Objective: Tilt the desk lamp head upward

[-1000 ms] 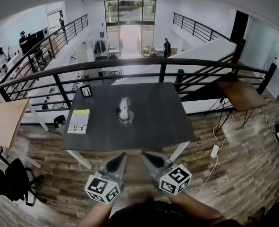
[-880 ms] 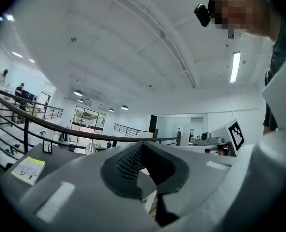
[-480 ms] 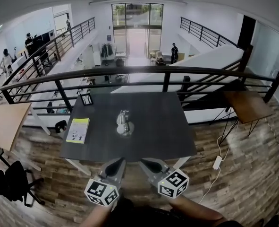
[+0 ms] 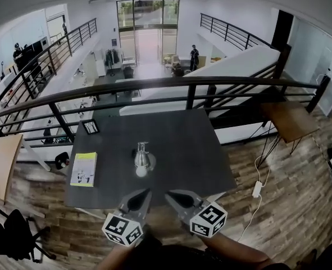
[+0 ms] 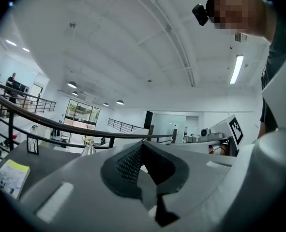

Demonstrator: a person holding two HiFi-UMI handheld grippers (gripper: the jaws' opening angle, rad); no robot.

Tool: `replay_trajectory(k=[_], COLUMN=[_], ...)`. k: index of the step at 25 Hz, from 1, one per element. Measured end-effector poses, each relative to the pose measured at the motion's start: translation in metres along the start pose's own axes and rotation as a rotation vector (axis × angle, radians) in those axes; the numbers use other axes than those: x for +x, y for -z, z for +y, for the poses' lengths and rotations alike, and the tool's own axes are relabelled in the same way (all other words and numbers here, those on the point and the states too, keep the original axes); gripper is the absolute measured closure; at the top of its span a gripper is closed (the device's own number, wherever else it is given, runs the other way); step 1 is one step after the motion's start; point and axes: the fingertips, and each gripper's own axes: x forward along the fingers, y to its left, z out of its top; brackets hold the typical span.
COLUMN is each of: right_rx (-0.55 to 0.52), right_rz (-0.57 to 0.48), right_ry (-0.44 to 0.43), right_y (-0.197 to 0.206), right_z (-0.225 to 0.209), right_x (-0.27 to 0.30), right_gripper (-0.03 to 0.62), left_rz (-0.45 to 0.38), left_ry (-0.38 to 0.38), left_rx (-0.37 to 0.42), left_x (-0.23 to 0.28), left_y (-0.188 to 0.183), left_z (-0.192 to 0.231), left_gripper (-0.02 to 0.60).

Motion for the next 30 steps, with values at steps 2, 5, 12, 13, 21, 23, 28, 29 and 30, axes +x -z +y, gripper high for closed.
replay_trajectory(k=[2,5,12,13,21,23,28,29,30], right_rx=[0.016,0.019,0.014,0.017,0.059,0.055,0.056,0.050,0.041], right_rz=[-0.002,0.007,0.030,0.029,0.078,0.092,0.148,0.162,0.176], right_ry=[0.018,0.033,0.113,0.129,0.177,0.173,0.139,0.133,0.129], right_y=[0.000,0.001,-0.006,-0.006,0.010,0.011,0.017,0.020,0.023], right_z=[-0.015,-0.031,-0.064,-0.068,-0.094,-0.099,-0.107,-0.108,-0.109], right_x=[0.022,0.054,0.102,0.106,0.139,0.148,0.167,0.171,0.175], right_gripper=[0.591,0.591,0.589,0.589,0.542,0.516,0.456,0.450,0.443], left_rz=[-0.004,-0.018,0.003,0.010,0.082,0.092,0.118,0.124,0.129], left_ry=[0.014,0.028,0.056,0.066,0.098,0.093,0.066,0.061,0.057], left_rx=[0.005,0.023,0.042,0.043,-0.011,-0.017,-0.026,-0.030,-0.033], left_x=[0.011,0.017,0.026,0.029,0.060,0.067,0.078,0.079,0.082], left_y=[-0.005,-0.020,-0.037,-0.036,-0.009,-0.007,0.000,0.003,0.005], left_z=[0.024,0.063,0.137,0.143,0.175,0.182,0.195,0.198,0.201], left_gripper=[0.580,0.580,0.580,0.580,0.580,0.580,0.580,0.580,0.580])
